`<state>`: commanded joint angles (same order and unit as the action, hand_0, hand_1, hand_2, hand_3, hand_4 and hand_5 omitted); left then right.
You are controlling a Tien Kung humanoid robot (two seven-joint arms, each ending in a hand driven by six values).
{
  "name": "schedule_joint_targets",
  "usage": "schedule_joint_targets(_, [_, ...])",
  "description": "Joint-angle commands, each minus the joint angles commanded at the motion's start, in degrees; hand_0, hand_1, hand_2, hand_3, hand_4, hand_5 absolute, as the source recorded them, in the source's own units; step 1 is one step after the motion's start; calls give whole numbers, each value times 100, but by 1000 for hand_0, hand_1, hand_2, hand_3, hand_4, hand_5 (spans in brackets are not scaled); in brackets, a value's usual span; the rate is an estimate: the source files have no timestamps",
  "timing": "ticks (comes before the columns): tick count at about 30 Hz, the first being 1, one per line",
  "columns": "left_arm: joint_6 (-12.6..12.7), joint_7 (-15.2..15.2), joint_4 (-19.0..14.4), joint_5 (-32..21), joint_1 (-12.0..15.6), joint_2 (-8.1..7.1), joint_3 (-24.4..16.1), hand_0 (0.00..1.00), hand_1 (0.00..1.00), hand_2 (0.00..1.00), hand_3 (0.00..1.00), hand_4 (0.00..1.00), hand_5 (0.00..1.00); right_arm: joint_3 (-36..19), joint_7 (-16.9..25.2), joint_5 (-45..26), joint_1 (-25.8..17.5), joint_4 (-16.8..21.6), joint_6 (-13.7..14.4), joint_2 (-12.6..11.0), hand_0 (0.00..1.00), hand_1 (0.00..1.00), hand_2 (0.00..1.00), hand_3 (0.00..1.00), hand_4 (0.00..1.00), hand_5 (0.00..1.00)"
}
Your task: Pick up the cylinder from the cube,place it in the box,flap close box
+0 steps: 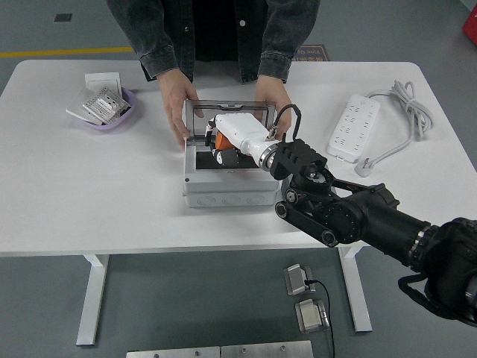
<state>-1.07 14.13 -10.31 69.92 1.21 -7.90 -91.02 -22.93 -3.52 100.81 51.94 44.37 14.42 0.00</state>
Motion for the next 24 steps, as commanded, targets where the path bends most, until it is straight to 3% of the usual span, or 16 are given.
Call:
schedule_joint_targets(7, [-15,8,0,124,-9,-7,-58,639,673,653,670,750,307,298,-77,-54,214,-39,-73,0,50,91,303,254,53,6])
schedule_joint_targets(24, [-19,20,0,198,6,-5,-105,639,673,651,671,747,306,409,-61,-274,175,68,-20,0,50,92,308,261,55,2])
